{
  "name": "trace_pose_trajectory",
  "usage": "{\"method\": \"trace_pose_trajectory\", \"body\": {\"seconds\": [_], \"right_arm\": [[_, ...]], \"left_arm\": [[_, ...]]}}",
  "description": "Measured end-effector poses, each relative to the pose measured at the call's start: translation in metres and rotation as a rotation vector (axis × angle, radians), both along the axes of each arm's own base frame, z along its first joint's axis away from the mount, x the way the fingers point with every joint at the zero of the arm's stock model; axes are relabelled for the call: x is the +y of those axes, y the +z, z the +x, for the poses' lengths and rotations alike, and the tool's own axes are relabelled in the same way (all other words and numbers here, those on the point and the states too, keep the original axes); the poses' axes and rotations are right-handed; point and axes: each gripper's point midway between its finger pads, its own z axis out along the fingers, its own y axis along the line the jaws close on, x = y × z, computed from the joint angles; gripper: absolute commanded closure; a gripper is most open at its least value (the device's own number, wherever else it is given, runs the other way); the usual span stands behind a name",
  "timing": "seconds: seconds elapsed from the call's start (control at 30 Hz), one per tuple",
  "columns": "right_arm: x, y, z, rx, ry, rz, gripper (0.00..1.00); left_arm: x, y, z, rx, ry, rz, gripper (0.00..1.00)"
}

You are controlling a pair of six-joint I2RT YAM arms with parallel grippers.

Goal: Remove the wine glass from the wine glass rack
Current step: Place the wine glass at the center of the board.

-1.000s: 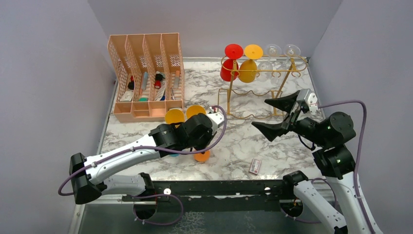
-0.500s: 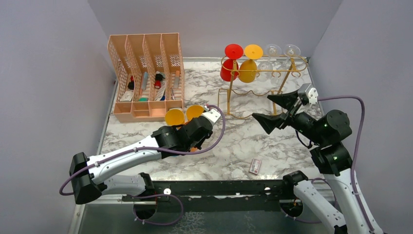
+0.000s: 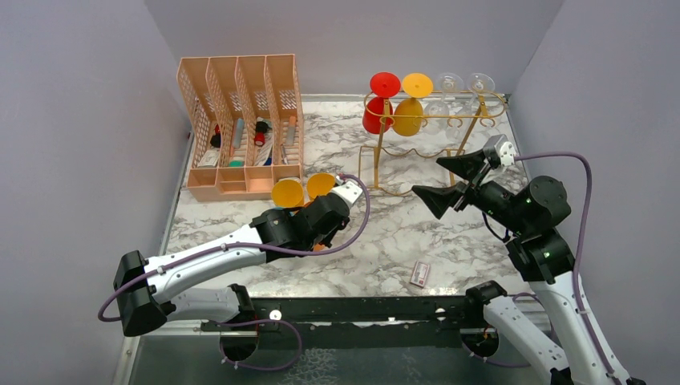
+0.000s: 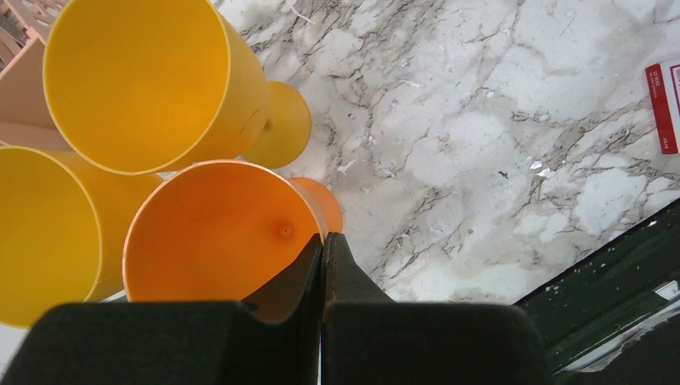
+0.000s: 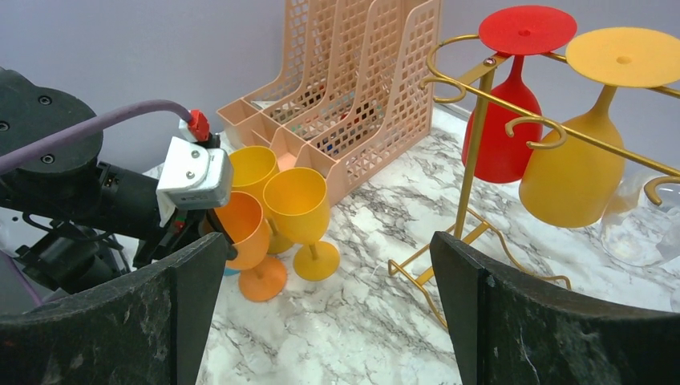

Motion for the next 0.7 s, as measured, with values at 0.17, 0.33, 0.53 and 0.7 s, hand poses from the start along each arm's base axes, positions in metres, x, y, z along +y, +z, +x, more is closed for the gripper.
{"method": "trace_pose_trajectory", "body": {"seconds": [0.17, 0.33, 0.53, 0.7], "right_arm": [[0.0, -0.001, 0.001, 0.005, -0.002, -0.002, 0.0], [0.0, -0.002, 0.001, 0.009, -0.002, -0.003, 0.0], [0.0, -0.006, 0.002, 0.024, -0.002, -0.008, 0.0], [0.001, -0.007, 0.003, 0.031, -0.003, -0.01, 0.0]], "left_arm": [[-0.002, 0.001, 0.0, 0.005, 0.013, -0.017, 0.75], [-0.002, 0.001, 0.0, 0.01, 0.022, -0.025, 0.63], [-0.003, 0.004, 0.0, 0.007, 0.019, -0.028, 0.51], [-0.008, 0.02, 0.003, -0.015, 0.009, -0.052, 0.37]]}}
